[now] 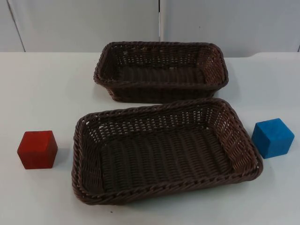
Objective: Pick up one cube with the left hand and place it into the upper basket. Pick up one cube with the right hand and place it into the lower basket.
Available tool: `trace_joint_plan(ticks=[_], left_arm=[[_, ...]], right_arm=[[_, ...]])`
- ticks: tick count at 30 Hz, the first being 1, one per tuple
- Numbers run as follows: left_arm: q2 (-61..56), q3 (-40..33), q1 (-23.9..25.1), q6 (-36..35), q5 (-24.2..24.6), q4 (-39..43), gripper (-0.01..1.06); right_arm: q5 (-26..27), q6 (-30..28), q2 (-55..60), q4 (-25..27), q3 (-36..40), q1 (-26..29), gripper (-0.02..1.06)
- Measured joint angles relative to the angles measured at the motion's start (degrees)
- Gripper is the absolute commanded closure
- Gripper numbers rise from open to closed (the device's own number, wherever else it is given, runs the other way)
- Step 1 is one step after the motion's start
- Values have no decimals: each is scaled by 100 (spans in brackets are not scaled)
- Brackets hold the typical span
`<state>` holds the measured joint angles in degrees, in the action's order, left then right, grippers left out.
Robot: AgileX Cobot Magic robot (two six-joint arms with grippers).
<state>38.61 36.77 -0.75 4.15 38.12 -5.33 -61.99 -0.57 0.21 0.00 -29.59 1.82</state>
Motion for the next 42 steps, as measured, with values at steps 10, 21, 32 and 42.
trace_joint_plan(ticks=[10, 21, 32, 42], left_arm=[[1622, 973, 0, 0, -38, 0, 0], [2795, 1797, 0, 140, -60, -80, 0], [3599, 1822, 0, 546, -153, -672, 0], [4312, 1821, -256, 892, -92, -1187, 0]], right_arm=[[0, 0, 0, 0, 0, 0, 0], [0, -17, 0, 0, 0, 0, 0], [0, -35, 0, 0, 0, 0, 0], [0, -35, 0, 0, 0, 0, 0]])
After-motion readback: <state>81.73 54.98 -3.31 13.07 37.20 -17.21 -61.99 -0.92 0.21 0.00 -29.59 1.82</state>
